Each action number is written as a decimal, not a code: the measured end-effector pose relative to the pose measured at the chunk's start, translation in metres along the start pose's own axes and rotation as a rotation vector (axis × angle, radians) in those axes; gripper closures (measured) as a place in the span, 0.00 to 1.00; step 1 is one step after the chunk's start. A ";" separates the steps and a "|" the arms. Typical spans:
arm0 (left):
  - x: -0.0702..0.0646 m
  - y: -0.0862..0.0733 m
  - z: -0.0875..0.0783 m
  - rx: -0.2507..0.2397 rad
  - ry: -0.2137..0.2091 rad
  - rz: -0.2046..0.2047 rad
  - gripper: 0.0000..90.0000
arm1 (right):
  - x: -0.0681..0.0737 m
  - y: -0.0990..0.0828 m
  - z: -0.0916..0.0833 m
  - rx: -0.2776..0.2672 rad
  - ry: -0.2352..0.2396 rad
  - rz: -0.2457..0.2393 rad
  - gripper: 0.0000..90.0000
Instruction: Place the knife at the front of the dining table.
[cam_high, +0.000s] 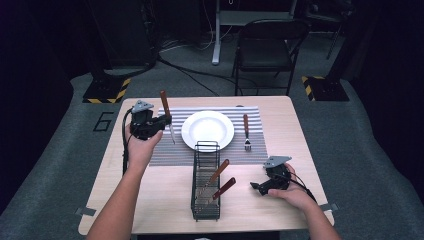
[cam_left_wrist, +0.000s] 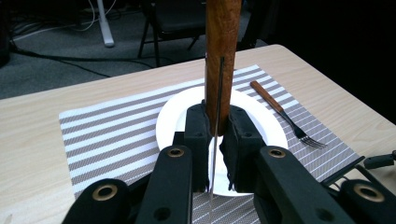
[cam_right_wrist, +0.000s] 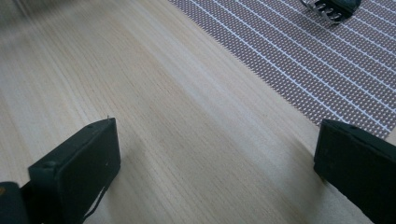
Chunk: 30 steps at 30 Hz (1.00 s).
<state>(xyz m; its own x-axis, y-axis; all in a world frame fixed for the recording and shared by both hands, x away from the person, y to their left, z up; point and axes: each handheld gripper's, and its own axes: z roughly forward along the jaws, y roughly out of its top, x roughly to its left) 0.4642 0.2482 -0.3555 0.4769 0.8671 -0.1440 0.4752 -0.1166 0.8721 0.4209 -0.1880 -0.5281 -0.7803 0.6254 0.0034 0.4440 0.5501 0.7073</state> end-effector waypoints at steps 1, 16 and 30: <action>0.001 -0.001 0.001 0.002 0.001 -0.005 0.89 | 0.000 0.000 0.000 0.000 0.000 0.000 0.00; 0.016 -0.027 0.027 0.072 0.041 -0.040 0.89 | 0.000 0.000 0.000 0.002 0.001 -0.007 0.00; 0.033 -0.048 0.037 0.130 0.088 -0.075 0.89 | 0.000 0.000 0.000 0.002 -0.001 -0.007 0.00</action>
<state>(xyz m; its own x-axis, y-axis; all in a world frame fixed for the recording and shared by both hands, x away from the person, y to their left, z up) 0.4850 0.2647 -0.4196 0.3729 0.9140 -0.1598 0.6015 -0.1070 0.7917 0.4211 -0.1884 -0.5280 -0.7830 0.6220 -0.0025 0.4393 0.5558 0.7057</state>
